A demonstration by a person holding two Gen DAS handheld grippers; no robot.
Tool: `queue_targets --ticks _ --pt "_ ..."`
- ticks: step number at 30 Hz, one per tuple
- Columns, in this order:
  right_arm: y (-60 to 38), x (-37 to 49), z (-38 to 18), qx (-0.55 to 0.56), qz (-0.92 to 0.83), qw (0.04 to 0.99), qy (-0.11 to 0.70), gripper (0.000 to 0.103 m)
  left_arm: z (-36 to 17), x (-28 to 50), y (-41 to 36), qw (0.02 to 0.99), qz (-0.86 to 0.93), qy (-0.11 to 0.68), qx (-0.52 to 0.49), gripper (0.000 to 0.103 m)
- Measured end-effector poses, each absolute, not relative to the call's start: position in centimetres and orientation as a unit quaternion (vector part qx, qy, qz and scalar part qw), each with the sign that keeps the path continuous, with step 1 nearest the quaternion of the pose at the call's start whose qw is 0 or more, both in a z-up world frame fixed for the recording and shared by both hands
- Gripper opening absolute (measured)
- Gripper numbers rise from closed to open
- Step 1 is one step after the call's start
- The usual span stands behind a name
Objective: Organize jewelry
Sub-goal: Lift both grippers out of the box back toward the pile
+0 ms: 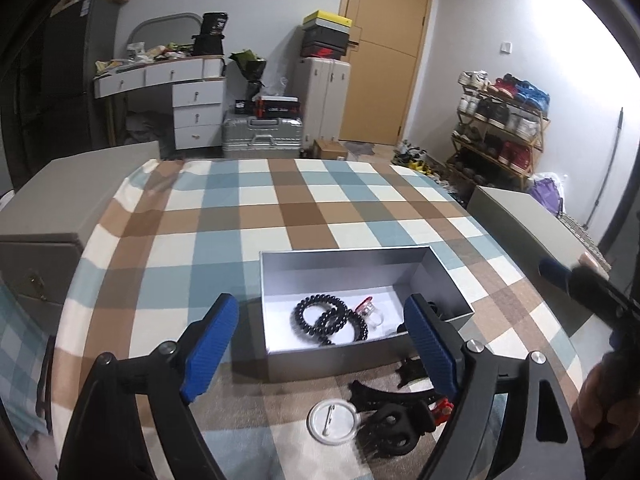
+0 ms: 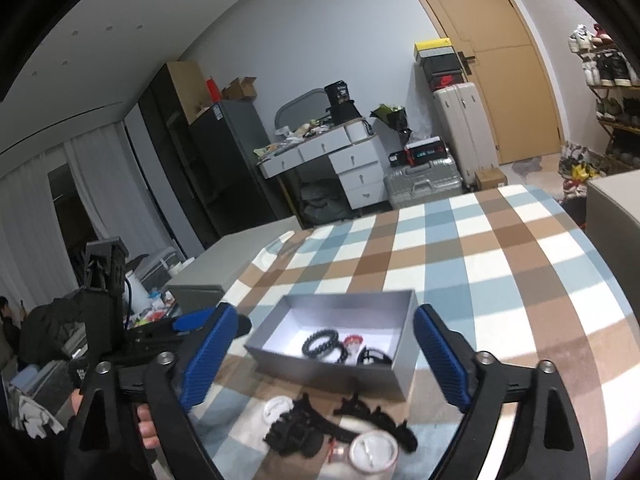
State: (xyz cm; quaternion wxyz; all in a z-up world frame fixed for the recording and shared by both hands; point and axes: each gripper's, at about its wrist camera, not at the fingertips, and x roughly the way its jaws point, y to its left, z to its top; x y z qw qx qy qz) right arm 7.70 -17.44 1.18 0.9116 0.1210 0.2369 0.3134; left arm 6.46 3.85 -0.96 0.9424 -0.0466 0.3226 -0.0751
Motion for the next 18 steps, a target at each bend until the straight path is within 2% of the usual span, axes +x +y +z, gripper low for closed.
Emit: queue_targets --ticks 2,4,6,7,14,18 --pt "-17.5 7.0 0.9 0.119 0.313 0.911 0.24 0.095 -0.9 5.9 3.7 0.946 -0.064 0.316 -0.04 0.082" --pt "-17.6 6.4 0.7 0.115 0.307 0.913 0.242 0.096 -0.9 5.3 3.6 0.949 -0.045 0.31 -0.031 0.088" --pt "-17.8 5.7 0.5 0.113 0.302 0.915 0.241 0.099 -0.9 4.6 3.7 0.954 -0.02 0.299 -0.027 0.101" --pt "-17.9 5.5 0.5 0.112 0.3 0.916 0.24 0.099 -1.0 4.4 3.9 0.956 -0.009 0.292 -0.027 0.102" --pt "-18.2 3.8 -0.6 0.089 0.286 0.922 0.245 0.1 -3.0 3.2 5.0 0.949 0.016 0.31 -0.05 0.102" --pt "-18.3 3.4 -2.2 0.075 0.273 0.919 0.273 0.1 -4.2 2.4 4.6 0.945 0.008 0.324 -0.044 0.102"
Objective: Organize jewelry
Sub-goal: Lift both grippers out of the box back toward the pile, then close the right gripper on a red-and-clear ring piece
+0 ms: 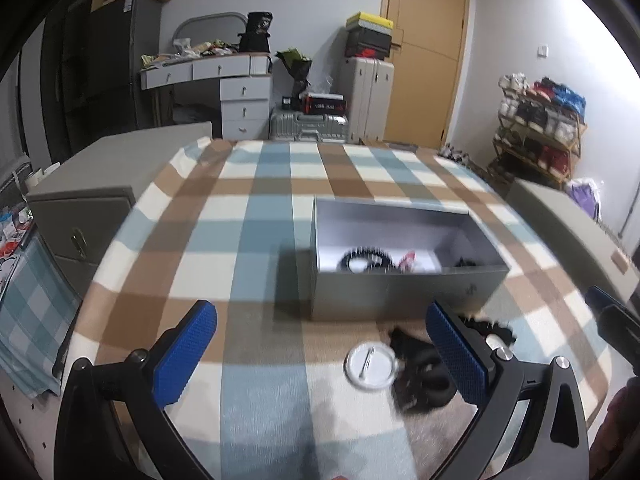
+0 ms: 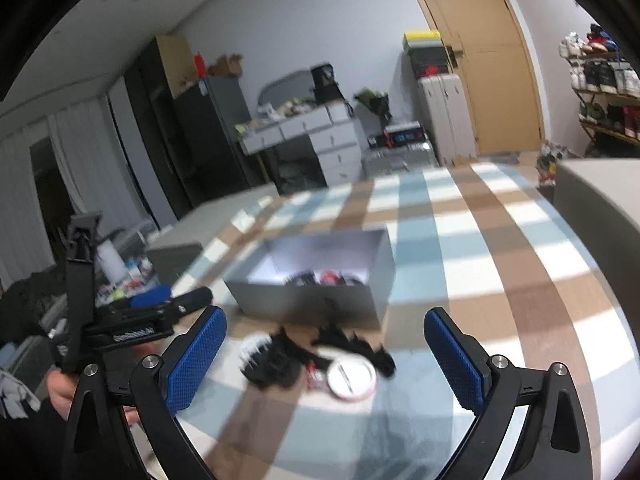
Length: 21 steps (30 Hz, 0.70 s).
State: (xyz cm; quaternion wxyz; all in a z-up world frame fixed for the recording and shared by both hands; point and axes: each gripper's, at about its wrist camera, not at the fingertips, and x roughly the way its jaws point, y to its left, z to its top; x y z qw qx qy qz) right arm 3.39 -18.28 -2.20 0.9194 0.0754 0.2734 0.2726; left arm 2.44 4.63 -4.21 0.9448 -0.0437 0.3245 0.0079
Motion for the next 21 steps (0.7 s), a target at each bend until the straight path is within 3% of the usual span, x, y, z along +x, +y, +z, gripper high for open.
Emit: queue_targets --ticks 11,21 --pt "-18.0 3.9 -6.8 0.075 0.278 0.888 0.358 0.1 -5.6 0.9 5.5 0.944 0.006 0.323 -0.069 0.102" --pt "-16.6 4.3 -7.0 0.034 0.283 0.884 0.372 0.078 -6.2 0.8 6.1 0.941 0.01 0.327 -0.085 0.102"
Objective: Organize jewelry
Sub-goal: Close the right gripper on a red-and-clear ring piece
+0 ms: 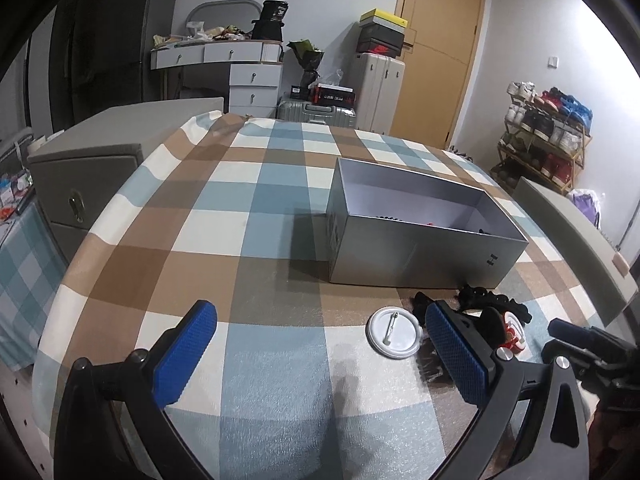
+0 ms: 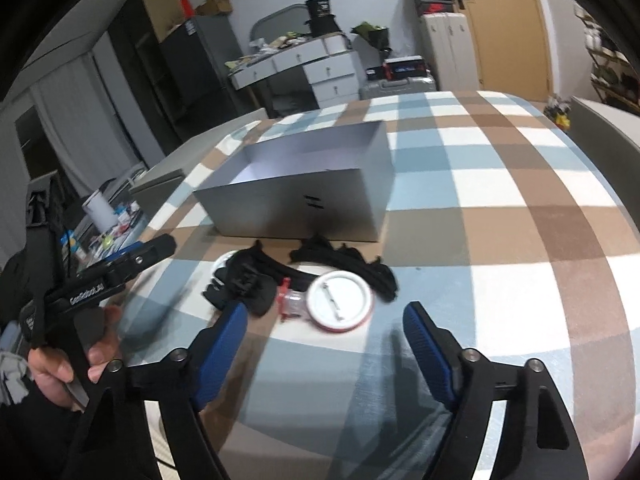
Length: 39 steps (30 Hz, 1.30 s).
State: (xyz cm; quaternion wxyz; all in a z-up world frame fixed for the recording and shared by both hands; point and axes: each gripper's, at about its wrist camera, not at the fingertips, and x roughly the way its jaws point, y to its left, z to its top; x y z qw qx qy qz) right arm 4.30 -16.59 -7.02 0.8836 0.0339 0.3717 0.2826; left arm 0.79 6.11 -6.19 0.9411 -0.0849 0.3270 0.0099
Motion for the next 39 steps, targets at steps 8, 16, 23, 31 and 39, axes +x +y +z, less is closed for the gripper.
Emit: queue_targets --ticks 8,16,23,31,39 --pt "-13.4 4.3 -6.6 0.0 0.301 0.881 0.366 0.051 -6.4 0.6 6.3 0.94 0.01 0.33 -0.087 0.102" --pt "-12.1 5.2 -7.6 -0.038 0.27 0.881 0.385 0.013 -6.4 0.7 6.4 0.939 0.009 0.332 -0.091 0.102" --pt "-11.9 4.1 -7.2 -0.059 0.28 0.886 0.365 0.013 -6.4 1.2 6.2 0.933 -0.009 0.354 -0.069 0.102" --pt "-13.8 3.5 -5.8 -0.028 0.278 0.897 0.344 0.013 -6.7 2.8 4.1 0.914 -0.049 0.403 0.02 0.102" --pt "-15.2 3.2 -5.3 -0.014 0.271 0.903 0.334 0.013 -8.0 4.4 2.5 0.889 -0.067 0.446 0.076 0.102"
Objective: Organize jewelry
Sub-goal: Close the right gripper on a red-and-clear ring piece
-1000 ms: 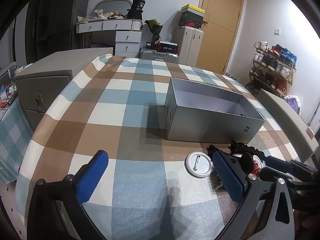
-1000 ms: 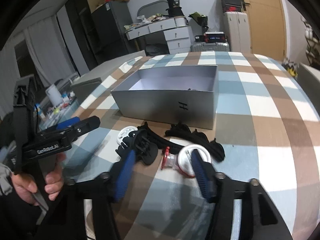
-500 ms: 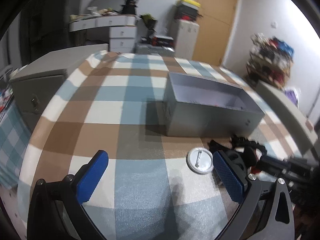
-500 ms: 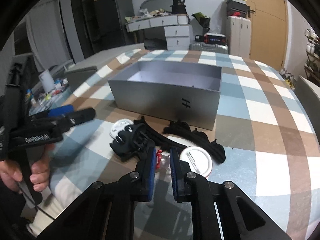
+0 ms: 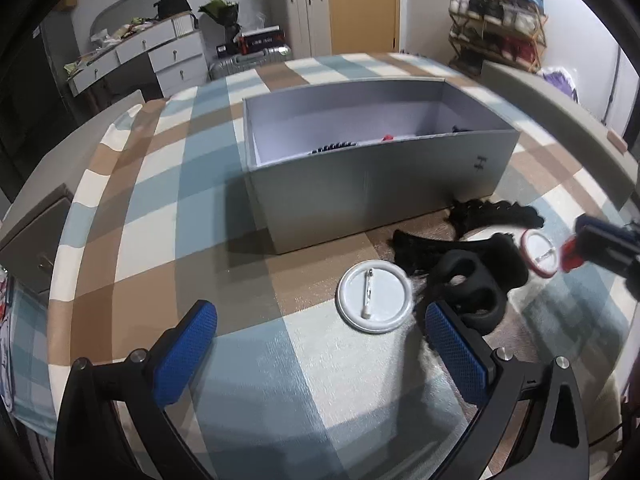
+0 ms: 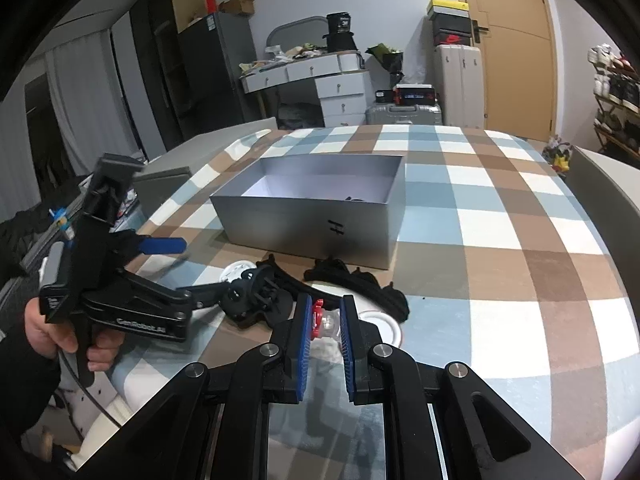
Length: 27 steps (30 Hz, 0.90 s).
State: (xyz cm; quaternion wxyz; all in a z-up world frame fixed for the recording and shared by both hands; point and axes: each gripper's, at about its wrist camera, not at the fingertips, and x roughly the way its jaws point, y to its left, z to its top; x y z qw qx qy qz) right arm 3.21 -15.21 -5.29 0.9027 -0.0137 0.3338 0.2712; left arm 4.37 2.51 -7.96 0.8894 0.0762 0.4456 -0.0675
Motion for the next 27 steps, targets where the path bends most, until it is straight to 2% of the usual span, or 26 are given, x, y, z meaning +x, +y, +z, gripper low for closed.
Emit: queue_targets --ticks 8,12,13,14,15,17,27 --pt "-16.0 3.4 -5.5 0.006 0.275 0.901 0.335 0.013 -8.2 5.6 1.9 0.877 -0.086 0.463 0.093 0.101" --pt "-16.3 3.2 -5.5 0.01 0.276 0.902 0.333 0.013 -8.1 5.7 1.8 0.871 -0.115 0.472 0.066 0.08" --pt "-16.3 3.1 -5.5 0.011 0.276 0.902 0.332 0.013 -8.0 5.6 1.7 0.871 -0.118 0.471 0.068 0.077" --pt "-16.4 3.0 -5.5 0.011 0.276 0.902 0.332 0.013 -7.9 5.4 1.5 0.872 -0.123 0.469 0.068 0.069" --pt "-16.4 3.0 -5.6 0.01 0.277 0.902 0.332 0.013 -7.9 5.3 1.3 0.874 -0.122 0.466 0.069 0.053" --pt "-16.5 3.2 -5.7 0.013 0.277 0.9 0.336 0.013 -7.6 5.2 0.9 0.875 -0.123 0.464 0.068 0.037" --pt "-17.0 2.8 -5.0 0.021 0.278 0.904 0.324 0.013 -7.4 4.6 1.1 0.876 -0.121 0.464 0.057 0.037"
